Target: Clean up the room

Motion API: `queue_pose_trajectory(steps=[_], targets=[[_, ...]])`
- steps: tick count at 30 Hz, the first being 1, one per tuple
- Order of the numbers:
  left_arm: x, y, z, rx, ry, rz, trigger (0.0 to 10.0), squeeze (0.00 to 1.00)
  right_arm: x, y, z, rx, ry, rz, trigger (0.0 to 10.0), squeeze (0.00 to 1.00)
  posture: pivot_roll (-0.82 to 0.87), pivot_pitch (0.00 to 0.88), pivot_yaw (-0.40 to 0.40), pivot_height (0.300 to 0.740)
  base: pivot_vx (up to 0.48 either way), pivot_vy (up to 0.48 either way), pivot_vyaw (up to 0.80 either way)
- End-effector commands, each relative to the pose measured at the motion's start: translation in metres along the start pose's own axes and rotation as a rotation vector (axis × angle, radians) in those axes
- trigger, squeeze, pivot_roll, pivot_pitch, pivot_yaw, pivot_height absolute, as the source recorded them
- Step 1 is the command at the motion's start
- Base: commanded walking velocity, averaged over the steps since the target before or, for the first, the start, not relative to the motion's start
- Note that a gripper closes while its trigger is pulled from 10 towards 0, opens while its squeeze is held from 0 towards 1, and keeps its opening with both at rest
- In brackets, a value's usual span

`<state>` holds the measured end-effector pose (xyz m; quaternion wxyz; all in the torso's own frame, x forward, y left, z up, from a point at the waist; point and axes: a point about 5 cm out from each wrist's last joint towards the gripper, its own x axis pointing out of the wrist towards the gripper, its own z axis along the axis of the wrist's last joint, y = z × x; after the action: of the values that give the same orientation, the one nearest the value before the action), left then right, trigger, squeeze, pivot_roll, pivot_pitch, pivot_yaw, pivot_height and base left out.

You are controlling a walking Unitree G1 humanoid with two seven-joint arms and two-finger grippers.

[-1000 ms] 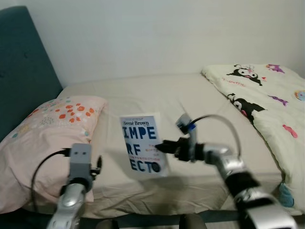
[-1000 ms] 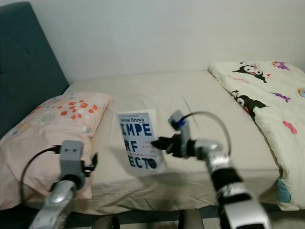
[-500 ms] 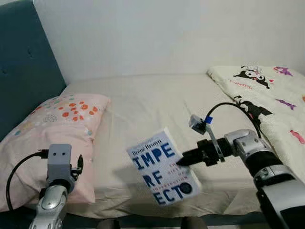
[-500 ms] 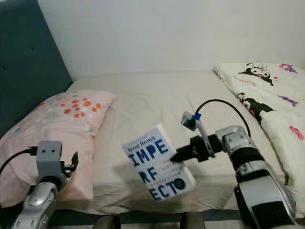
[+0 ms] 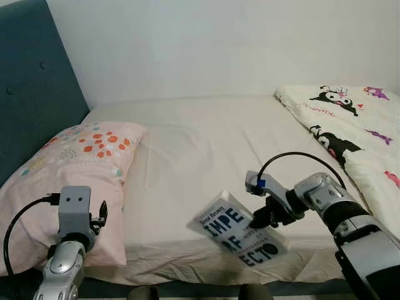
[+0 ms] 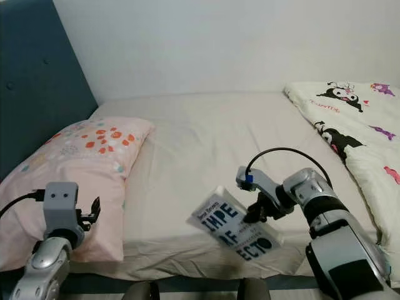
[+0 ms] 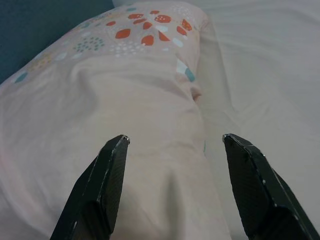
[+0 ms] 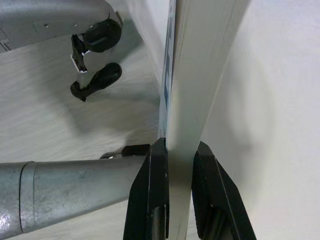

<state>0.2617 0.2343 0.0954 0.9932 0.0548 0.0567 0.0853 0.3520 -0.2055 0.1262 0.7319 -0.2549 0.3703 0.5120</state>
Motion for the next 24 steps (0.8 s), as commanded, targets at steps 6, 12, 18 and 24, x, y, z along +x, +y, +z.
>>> queue_pose_trajectory(steps=[6,12,18,24], targets=[[-0.003,0.007,0.002,0.017,0.012,-0.003,10.0,0.00,0.002,-0.008,0.016,-0.047,-0.069,-0.146,10.0,0.00,0.11,0.088,-0.025,0.590,0.000,0.000,0.00],[-0.002,0.005,0.011,0.008,-0.021,-0.025,10.0,0.00,0.007,-0.014,0.029,-0.204,-0.058,-0.328,10.0,0.00,0.12,0.086,-0.019,0.590,0.000,0.000,0.00],[-0.004,-0.011,0.020,-0.043,-0.062,-0.150,10.0,0.00,0.009,-0.016,0.049,-0.200,-0.199,-0.416,10.0,0.00,0.12,0.079,-0.018,0.590,0.000,0.000,0.00],[-0.010,-0.032,0.023,-0.091,-0.084,-0.334,10.0,0.00,0.013,-0.009,0.070,-0.163,-0.372,-0.306,10.0,0.00,0.11,0.074,-0.009,0.590,0.000,0.000,0.00]])
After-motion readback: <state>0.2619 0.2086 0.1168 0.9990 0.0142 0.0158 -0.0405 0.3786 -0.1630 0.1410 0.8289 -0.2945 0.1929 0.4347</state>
